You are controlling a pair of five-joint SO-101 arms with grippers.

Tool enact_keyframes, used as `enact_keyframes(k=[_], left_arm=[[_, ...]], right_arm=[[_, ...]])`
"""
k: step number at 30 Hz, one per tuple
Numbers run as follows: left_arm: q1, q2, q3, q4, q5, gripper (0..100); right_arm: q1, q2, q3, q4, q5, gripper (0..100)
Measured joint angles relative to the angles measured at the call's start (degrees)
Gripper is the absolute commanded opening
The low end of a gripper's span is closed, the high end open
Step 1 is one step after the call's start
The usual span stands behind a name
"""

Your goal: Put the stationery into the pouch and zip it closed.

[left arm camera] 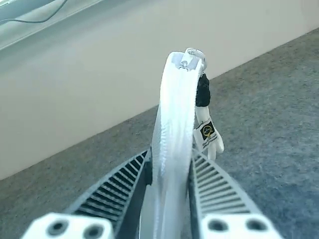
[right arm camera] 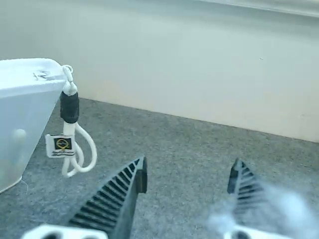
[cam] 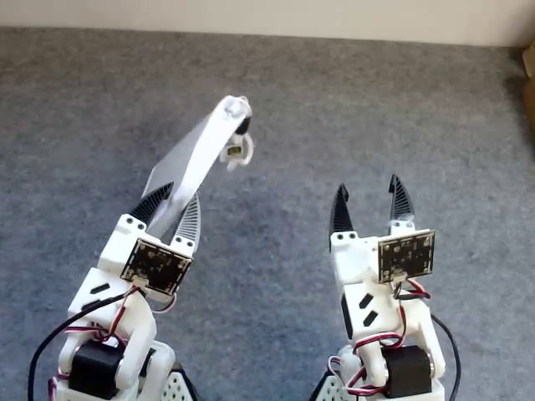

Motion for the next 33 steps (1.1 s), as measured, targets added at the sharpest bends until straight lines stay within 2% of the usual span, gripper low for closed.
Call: enact_keyframes(k=[12,19,24,33], left_arm=[[2.1,0.5,-12.2,10.5,0.0,13],[2.2,-0.3,-19.1,11.6,2.5,18],[2.2,-0.3,-21.3,11.8,3.9,18],[1.1,-0.4,-28.1,18.9,5.2,18]], right_arm=[[0.0,0.0,0.0,0.0,0.0,24.5],[0.0,0.0,0.0,0.0,0.0,24.5],[0.0,0.0,0.0,0.0,0.0,24.5],[0.0,0.0,0.0,0.0,0.0,24.3]])
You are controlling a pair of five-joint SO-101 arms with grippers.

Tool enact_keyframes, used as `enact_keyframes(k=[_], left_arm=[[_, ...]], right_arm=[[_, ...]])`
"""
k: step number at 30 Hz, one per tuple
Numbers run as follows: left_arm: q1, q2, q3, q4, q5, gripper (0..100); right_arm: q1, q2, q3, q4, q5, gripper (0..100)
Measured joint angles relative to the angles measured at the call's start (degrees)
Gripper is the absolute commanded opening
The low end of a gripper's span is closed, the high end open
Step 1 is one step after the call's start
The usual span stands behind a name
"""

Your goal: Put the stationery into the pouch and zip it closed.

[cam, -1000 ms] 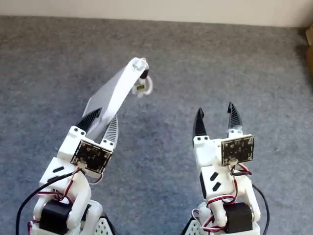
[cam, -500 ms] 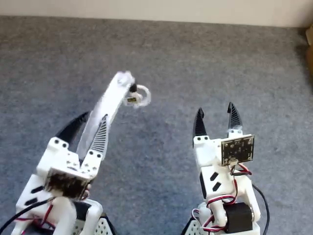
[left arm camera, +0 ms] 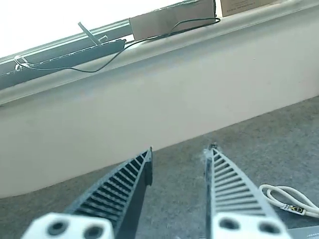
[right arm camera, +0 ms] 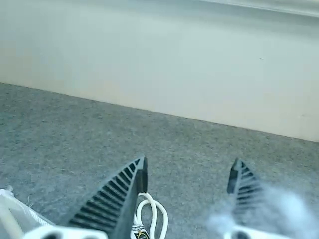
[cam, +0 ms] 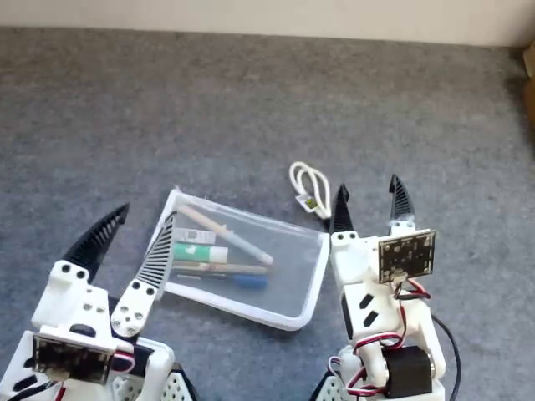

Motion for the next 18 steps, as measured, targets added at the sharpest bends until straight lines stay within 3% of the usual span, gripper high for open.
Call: enact_keyframes(k=[6,8,18], left_arm=[[-8.8,0.0,-0.1,0.1,0.0,5],[-9.5,0.0,-0.1,0.1,0.0,0],[-9.6,0.0,5.2,3.4,0.0,1]], right_arm=[[0.0,0.0,-2.4,2.0,0.0,10.9],[0.0,0.0,-4.5,3.9,0.0,10.4],[0.1,-0.1,-7.9,11.6,0.0,10.1]])
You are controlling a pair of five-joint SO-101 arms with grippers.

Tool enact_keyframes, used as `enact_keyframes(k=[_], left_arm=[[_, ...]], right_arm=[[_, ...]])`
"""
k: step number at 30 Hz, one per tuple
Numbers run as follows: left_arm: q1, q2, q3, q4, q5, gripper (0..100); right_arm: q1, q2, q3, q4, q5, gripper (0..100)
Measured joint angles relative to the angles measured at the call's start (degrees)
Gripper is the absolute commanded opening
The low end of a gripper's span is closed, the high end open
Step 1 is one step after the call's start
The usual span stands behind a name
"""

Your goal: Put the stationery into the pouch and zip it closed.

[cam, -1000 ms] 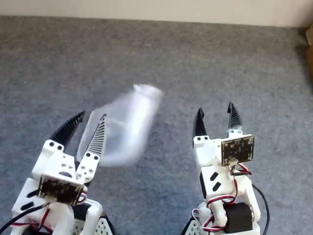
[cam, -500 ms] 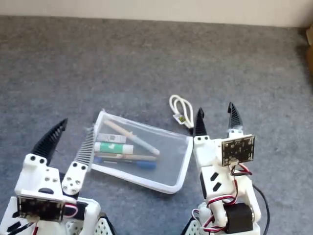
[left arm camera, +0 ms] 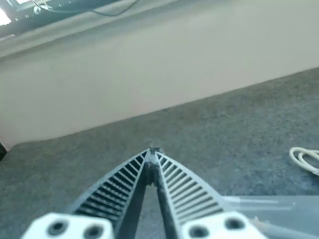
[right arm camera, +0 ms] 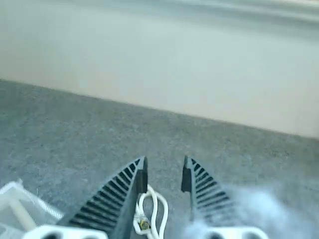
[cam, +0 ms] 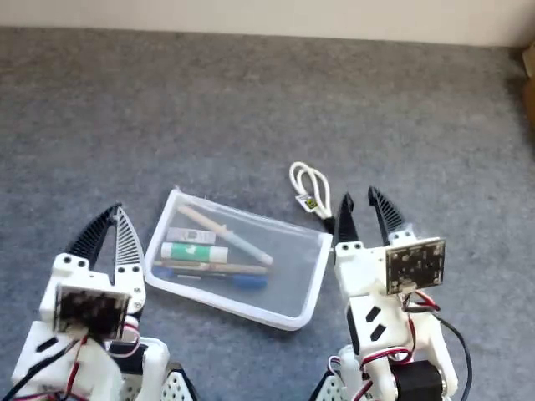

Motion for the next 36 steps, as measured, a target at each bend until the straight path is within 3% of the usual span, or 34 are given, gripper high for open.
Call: enact_keyframes(k=[9,16,23,36], left_arm=[[-0.1,0.0,11.0,1.7,0.0,1],[-0.1,0.1,22.2,1.7,0.0,1],[-0.1,0.2,30.4,1.7,0.0,1],[-0.1,0.4,43.6,-0.1,0.0,1]], right_arm=[[0.0,0.0,0.0,10.2,0.0,9.8],[0.0,0.0,0.2,14.6,0.0,0.5],[0.0,0.0,10.7,14.6,4.2,0.5],[0.0,0.6,27.9,14.6,5.0,0.5]])
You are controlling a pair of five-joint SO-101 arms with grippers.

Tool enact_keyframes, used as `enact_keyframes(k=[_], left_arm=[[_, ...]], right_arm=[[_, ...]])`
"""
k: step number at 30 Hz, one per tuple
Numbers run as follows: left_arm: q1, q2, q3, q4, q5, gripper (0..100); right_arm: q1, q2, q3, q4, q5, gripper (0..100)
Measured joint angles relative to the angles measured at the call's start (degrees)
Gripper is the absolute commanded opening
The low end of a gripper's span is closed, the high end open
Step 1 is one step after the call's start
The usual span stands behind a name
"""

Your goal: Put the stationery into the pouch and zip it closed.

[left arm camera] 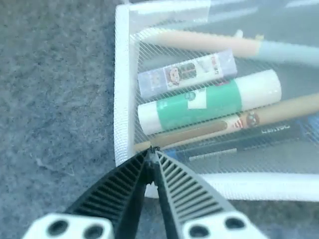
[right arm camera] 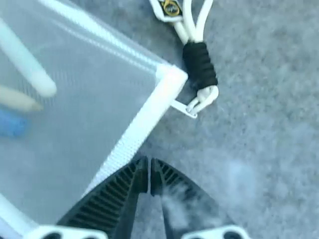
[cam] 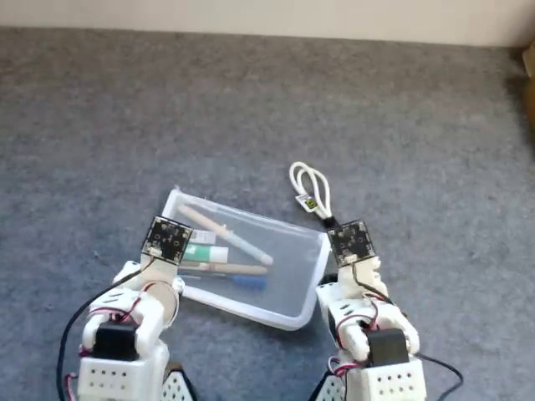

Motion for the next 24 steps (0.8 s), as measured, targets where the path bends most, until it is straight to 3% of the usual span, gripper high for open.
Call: enact_keyframes(k=[21,24], left_arm=[[0.0,-0.2,1.6,-2.9,0.0,1],[0.0,-0.2,1.6,0.4,0.0,1]], right_arm=[[0.0,0.0,0.0,2.7,0.0,0.5],[0.0,0.0,0.0,2.7,0.0,0.5]])
